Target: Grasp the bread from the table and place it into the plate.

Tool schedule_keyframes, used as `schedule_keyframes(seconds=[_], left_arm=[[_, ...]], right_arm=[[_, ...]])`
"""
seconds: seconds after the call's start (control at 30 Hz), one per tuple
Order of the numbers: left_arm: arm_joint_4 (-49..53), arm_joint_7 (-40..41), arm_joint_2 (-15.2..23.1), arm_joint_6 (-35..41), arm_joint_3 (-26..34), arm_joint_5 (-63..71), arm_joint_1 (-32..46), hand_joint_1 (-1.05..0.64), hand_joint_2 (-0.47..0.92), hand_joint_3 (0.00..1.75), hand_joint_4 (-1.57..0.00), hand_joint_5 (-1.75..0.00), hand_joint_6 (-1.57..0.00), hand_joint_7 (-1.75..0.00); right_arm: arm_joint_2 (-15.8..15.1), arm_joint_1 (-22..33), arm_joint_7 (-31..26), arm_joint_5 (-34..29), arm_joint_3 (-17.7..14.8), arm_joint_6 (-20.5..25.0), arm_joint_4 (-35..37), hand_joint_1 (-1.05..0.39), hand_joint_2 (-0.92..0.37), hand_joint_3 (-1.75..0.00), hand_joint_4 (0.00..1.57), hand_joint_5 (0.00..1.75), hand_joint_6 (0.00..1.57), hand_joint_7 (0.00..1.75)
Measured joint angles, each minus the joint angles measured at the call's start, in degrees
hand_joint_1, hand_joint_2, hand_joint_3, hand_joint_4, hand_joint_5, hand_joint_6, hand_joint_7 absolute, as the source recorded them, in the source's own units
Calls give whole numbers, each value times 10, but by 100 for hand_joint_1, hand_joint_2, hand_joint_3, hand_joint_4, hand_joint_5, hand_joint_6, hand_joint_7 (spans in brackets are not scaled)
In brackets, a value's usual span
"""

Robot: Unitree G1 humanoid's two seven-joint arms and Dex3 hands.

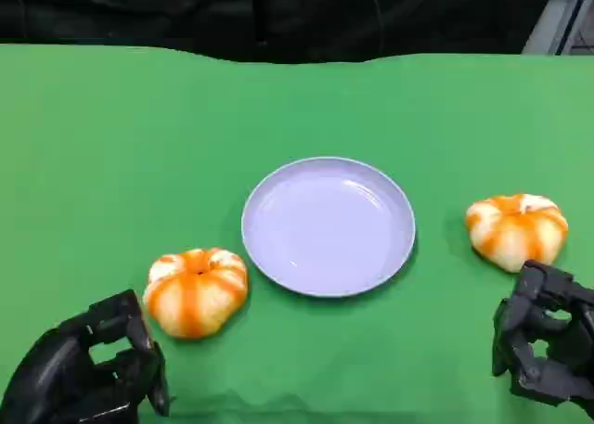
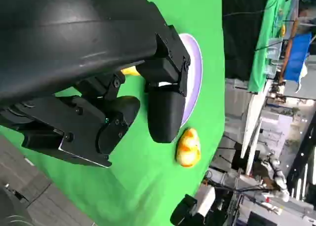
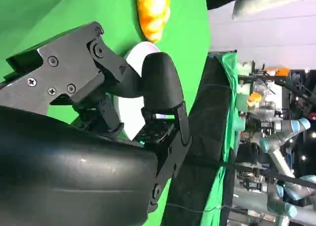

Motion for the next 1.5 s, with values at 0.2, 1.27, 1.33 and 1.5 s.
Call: schedule_keyframes(seconds=[0.2, 1.27, 1.33, 1.5], left_arm=[[0, 0, 0, 0, 0, 1, 0, 4, 64, 120, -80, -175, -67, -170], [-131, 400, 41, -194, -107, 725, 33, -103, 92, 6, -8, -3, -23, -1], [-147, 410, 44, -145, -131, 813, 26, -102, 92, 7, -9, -3, -24, -1], [-140, 400, 46, -60, -182, 902, -18, -101, 92, 12, -14, -4, -27, -2]], right_arm=[[0, 0, 2, 0, 0, 0, 0, -11, -55, -120, 89, 175, 74, 170], [0, 0, 11, 0, 0, -1, 1, -13, -57, -117, 89, 175, 73, 170], [0, 0, 10, 0, 0, -3, 1, -12, -57, -117, 89, 175, 73, 171], [0, -2, 8, -2, 0, -7, 4, -12, -56, -117, 89, 175, 73, 170]])
